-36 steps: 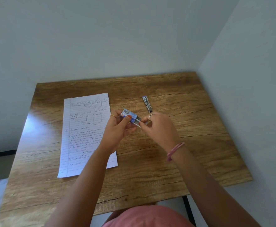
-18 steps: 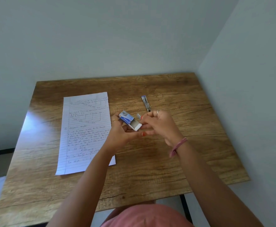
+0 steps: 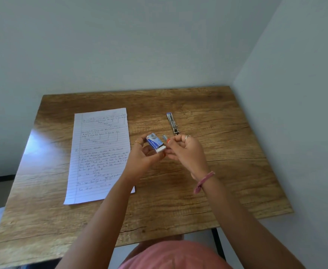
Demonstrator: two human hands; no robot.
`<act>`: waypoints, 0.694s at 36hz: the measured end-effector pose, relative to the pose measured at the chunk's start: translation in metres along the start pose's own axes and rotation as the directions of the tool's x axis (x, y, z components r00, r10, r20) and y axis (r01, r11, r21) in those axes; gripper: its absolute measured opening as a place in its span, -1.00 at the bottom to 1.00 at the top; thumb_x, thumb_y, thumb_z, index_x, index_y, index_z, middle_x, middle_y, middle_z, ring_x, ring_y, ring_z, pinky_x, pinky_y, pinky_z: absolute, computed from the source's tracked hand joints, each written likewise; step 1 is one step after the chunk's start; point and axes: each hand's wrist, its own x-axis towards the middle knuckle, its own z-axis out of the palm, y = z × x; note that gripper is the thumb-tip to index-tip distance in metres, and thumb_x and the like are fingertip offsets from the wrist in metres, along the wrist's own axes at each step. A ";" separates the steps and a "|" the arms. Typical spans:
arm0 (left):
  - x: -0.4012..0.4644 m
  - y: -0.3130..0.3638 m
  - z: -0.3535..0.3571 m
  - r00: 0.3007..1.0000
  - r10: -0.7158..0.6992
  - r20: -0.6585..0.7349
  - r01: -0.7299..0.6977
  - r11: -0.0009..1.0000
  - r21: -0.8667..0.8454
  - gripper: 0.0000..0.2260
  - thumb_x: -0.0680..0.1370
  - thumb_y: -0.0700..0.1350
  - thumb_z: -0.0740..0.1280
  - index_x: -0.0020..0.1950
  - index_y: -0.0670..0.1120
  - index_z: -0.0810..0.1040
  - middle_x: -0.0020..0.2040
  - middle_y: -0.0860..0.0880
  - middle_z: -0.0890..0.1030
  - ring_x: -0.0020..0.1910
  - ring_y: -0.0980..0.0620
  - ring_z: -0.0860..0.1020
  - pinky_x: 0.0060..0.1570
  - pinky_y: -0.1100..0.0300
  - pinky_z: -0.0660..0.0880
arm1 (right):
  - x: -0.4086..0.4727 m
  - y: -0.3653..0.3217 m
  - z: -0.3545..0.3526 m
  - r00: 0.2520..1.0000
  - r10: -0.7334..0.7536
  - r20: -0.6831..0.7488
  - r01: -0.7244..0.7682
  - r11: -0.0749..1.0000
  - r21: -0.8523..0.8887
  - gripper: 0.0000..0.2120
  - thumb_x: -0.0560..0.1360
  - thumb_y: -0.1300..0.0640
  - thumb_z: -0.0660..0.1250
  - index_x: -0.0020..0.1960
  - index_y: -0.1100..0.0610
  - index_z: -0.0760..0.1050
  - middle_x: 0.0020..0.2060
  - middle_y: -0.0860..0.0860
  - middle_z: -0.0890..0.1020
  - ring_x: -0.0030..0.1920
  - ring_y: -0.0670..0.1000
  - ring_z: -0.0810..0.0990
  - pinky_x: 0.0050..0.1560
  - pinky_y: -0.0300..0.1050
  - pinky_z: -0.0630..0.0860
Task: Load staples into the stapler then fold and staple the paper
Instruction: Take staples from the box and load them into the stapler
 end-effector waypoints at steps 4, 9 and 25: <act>0.001 -0.004 -0.002 1.000 0.000 -0.012 0.000 1.000 -0.021 -0.49 0.41 -0.34 0.48 0.28 -0.05 0.44 -0.02 0.09 0.71 0.00 0.07 0.67 -0.09 0.24 0.59 | 0.001 0.003 -0.002 1.000 -0.001 -0.003 0.001 1.000 0.018 -0.99 0.54 0.17 0.35 -0.06 0.09 0.54 -0.19 0.02 0.72 -0.17 -0.06 0.73 -0.20 -0.18 0.65; 0.004 -0.006 -0.001 1.000 -0.015 -0.024 0.015 1.000 0.005 -0.50 0.38 -0.32 0.52 0.17 0.10 0.48 -0.08 0.11 0.72 -0.06 0.12 0.68 -0.17 0.31 0.57 | 0.004 0.006 -0.008 0.999 0.004 -0.035 -0.003 1.000 0.031 -0.98 0.53 0.17 0.37 -0.07 0.07 0.55 -0.14 0.03 0.71 -0.12 -0.09 0.72 -0.18 -0.18 0.65; 0.006 -0.007 0.010 0.997 0.043 -0.065 -0.036 0.994 0.106 -0.44 0.38 -0.33 0.52 0.24 0.03 0.38 0.10 -0.01 0.57 -0.05 0.03 0.68 -0.10 0.22 0.61 | 0.006 0.023 -0.004 0.993 0.106 -0.056 -0.094 0.978 0.188 -0.99 0.51 0.25 0.39 -0.08 0.17 0.58 -0.21 0.06 0.73 -0.15 -0.03 0.73 -0.23 -0.24 0.62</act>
